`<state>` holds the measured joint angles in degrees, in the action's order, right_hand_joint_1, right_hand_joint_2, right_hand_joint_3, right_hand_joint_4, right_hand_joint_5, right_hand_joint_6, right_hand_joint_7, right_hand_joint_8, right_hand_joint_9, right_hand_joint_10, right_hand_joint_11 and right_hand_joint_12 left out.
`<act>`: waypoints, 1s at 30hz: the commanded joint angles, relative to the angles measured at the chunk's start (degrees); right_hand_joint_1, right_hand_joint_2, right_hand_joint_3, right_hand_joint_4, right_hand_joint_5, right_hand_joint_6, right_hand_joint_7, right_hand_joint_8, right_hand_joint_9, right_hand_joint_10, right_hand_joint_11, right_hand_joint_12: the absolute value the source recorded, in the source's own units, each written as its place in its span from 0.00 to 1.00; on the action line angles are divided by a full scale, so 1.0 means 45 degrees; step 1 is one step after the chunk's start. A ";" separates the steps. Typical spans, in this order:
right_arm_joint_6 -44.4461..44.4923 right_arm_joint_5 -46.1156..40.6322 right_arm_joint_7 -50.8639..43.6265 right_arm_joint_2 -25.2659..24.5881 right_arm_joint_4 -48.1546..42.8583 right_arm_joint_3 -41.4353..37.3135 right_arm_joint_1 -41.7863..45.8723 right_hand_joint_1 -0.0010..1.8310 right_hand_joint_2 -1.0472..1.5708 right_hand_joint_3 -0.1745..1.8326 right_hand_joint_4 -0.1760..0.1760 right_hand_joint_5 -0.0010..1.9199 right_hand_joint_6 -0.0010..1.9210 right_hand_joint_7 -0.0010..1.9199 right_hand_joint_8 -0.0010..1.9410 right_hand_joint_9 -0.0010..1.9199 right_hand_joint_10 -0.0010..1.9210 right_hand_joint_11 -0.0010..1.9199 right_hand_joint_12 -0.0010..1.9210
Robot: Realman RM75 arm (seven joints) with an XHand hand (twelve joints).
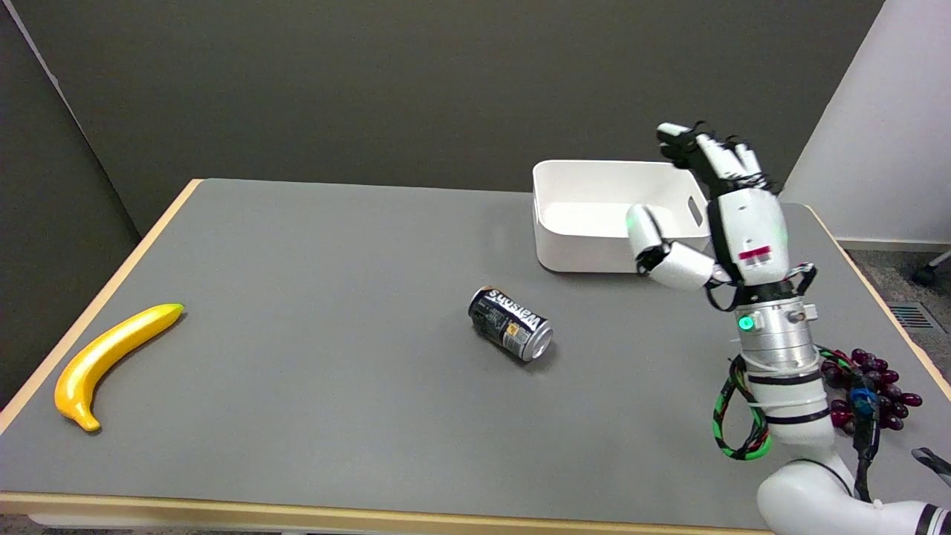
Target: Pick up the black can.
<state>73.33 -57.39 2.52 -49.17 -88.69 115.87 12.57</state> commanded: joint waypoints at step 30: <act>-0.4919 -0.3760 -0.7863 -0.2946 -0.1151 0.3687 -0.1431 0.22 0.65 0.55 0.33 0.14 0.27 0.21 0.29 0.17 0.48 0.06 0.67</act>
<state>59.17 -59.50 -20.54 -58.38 -95.54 130.67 11.74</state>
